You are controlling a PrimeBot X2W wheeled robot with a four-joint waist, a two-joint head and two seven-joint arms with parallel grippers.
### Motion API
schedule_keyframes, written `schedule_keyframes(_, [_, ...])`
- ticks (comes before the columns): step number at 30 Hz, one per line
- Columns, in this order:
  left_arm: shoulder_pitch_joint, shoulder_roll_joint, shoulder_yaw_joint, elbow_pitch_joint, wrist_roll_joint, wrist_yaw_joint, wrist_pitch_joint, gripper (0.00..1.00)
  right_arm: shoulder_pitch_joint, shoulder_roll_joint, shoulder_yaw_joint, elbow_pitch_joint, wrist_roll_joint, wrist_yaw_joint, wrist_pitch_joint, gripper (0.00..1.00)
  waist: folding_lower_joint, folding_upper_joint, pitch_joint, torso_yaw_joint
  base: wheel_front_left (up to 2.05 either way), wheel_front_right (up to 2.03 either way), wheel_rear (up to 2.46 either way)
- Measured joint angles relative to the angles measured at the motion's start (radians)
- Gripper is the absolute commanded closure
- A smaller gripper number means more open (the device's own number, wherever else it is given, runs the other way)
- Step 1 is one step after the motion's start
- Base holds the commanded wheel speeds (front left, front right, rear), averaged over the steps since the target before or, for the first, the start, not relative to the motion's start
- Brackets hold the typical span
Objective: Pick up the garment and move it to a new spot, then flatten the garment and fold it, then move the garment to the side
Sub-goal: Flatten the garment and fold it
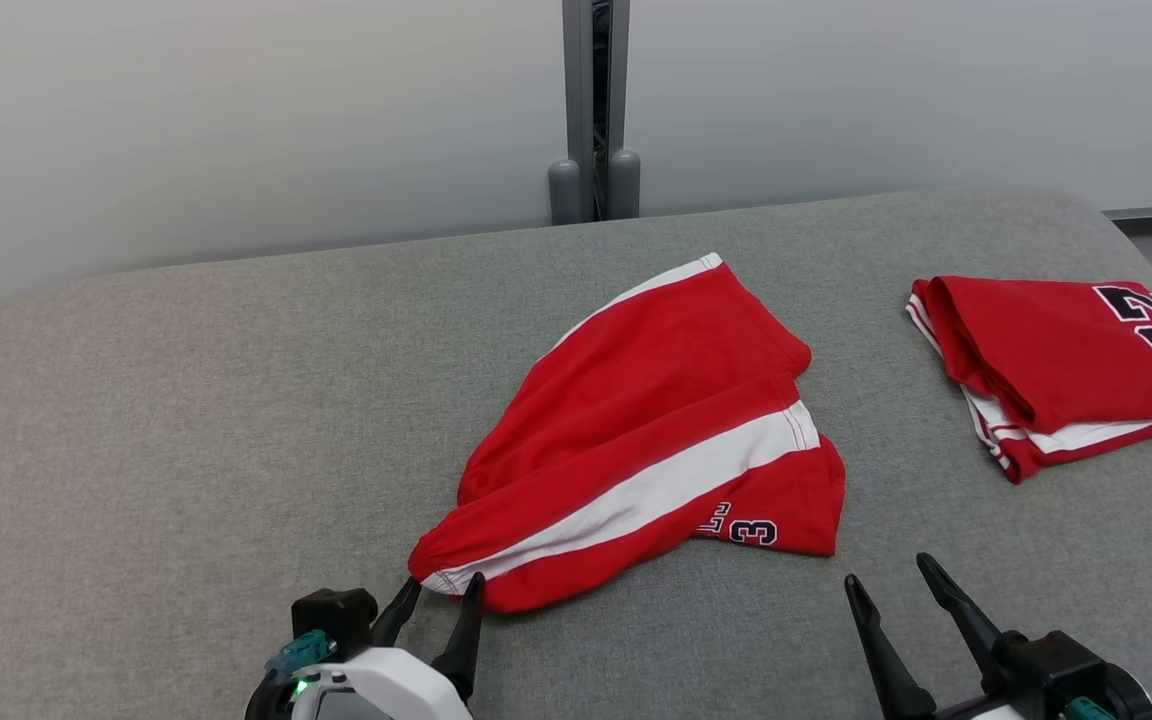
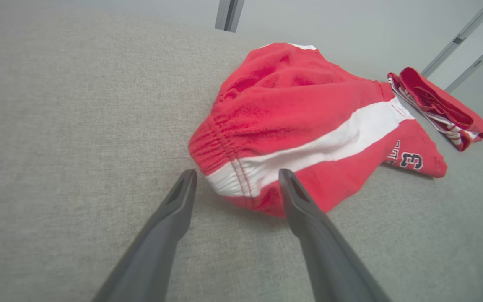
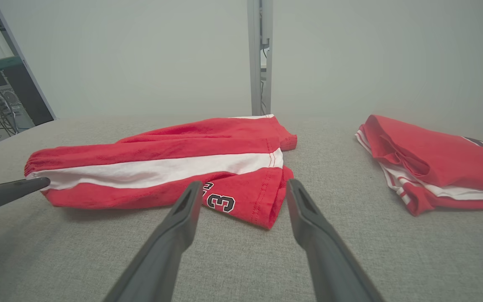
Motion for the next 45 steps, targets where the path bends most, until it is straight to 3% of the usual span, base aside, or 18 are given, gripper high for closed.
schedule_keyframes(1, [-0.002, 0.0, 0.0, 0.0, -0.005, 0.0, 0.0, 0.14, 0.0, -0.001, 0.0, 0.0, 0.0, 0.0, 0.0, 0.0, 0.0, 0.0, 0.001, -0.001, 0.0, 0.0, 0.0])
schedule_keyframes(2, [-0.007, 0.0, -0.001, -0.001, -0.008, -0.001, 0.0, 0.64, 0.0, -0.003, 0.001, 0.0, 0.001, 0.0, 0.0, 0.0, 0.0, 0.0, 0.003, -0.004, 0.0, 0.0, 0.0])
schedule_keyframes(3, [-0.007, 0.0, 0.002, -0.007, -0.008, -0.001, 0.0, 1.0, 0.0, -0.004, 0.001, 0.0, 0.001, 0.0, 0.0, 0.0, 0.0, 0.0, 0.003, -0.005, 0.0, 0.0, 0.0])
schedule_keyframes(12, [0.016, 0.0, 0.014, -0.046, 0.023, -0.005, 0.0, 1.0, -0.033, -0.007, 0.006, 0.03, 0.019, 0.0, 0.0, 0.0, 0.0, 0.0, 0.004, 0.003, 0.0, 0.0, 0.0])
schedule_keyframes(21, [0.042, 0.046, 0.005, -0.115, 0.119, 0.001, 0.0, 1.0, -0.268, -0.021, 0.066, 0.28, 0.173, 0.0, 0.0, 0.0, 0.0, 0.0, 0.033, 0.043, 0.0, 0.0, 0.0])
schedule_keyframes(29, [0.018, 0.065, -0.011, -0.148, 0.144, -0.002, 0.0, 1.0, -0.5, -0.075, 0.208, 0.506, 0.362, 0.0, 0.076, 0.0, 0.0, 0.0, 0.09, 0.089, 0.0, 0.0, 0.0])
schedule_keyframes(43, [-0.008, 0.06, -0.029, -0.168, 0.16, -0.003, 0.0, 1.0, -0.684, -0.106, 0.45, 0.689, 0.523, 0.0, 0.195, 0.0, 0.0, 0.0, 0.153, 0.131, 0.0, 0.0, 0.0])
schedule_keyframes(45, [-0.008, 0.06, -0.03, -0.168, 0.161, -0.003, 0.0, 1.0, -0.698, -0.107, 0.483, 0.704, 0.536, 0.0, 0.199, 0.1, 0.0, 0.0, 0.155, 0.132, 0.0, 0.0, 0.0])
